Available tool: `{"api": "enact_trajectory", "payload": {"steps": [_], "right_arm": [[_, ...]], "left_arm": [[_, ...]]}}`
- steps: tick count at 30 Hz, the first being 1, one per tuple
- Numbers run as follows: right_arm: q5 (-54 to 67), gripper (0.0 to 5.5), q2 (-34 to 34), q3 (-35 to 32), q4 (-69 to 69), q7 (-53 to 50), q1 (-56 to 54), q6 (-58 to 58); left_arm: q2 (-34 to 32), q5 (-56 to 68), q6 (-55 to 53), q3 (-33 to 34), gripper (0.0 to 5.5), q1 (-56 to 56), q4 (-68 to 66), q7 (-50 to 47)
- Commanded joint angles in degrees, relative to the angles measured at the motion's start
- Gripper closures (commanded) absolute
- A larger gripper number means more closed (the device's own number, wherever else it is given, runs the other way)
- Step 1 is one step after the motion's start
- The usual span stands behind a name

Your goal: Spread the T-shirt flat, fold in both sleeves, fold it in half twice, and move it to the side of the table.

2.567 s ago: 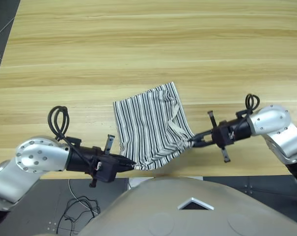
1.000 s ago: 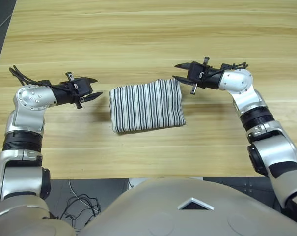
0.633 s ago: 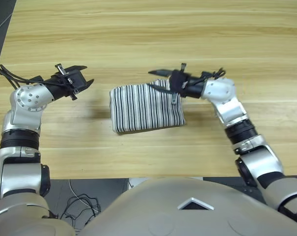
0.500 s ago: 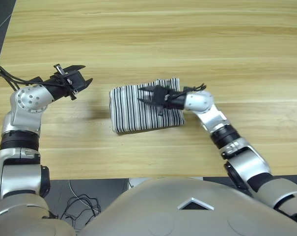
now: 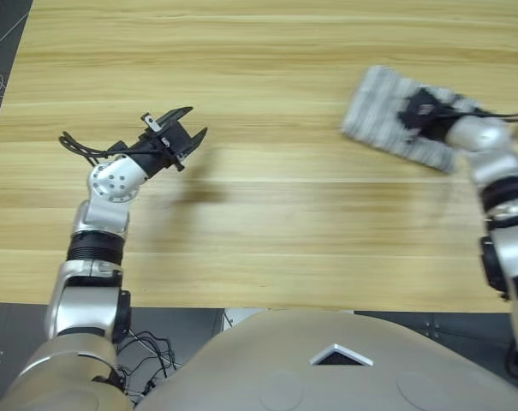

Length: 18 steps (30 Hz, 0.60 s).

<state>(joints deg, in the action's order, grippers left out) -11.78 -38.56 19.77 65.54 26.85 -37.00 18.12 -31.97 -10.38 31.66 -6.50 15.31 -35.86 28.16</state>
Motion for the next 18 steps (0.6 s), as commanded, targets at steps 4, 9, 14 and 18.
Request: {"api": "enact_trajectory", "payload": {"steps": [4,9,14,18], "right_arm": [[-4.1,4.06,-7.8,-3.9,2.4,-14.4,5.3,-4.4],[-19.5,4.06,-5.6,-4.4,-19.9,-52.7,6.0,-1.0],[-36.4,4.06,2.3,0.7,-47.1,-68.3,18.0,-7.1],[-24.8,4.06,17.2,6.8,-39.7,-61.5,24.8,3.7]], "left_arm": [[11.4,5.4,2.5,2.4,3.44,8.9,-9.4,-5.9],[14.5,9.8,2.8,6.1,3.44,9.8,-9.8,-8.3],[19.6,15.0,1.0,9.7,3.44,9.0,-8.2,-11.5],[23.9,20.4,-1.0,13.3,3.44,7.4,-11.4,-11.9]]}}
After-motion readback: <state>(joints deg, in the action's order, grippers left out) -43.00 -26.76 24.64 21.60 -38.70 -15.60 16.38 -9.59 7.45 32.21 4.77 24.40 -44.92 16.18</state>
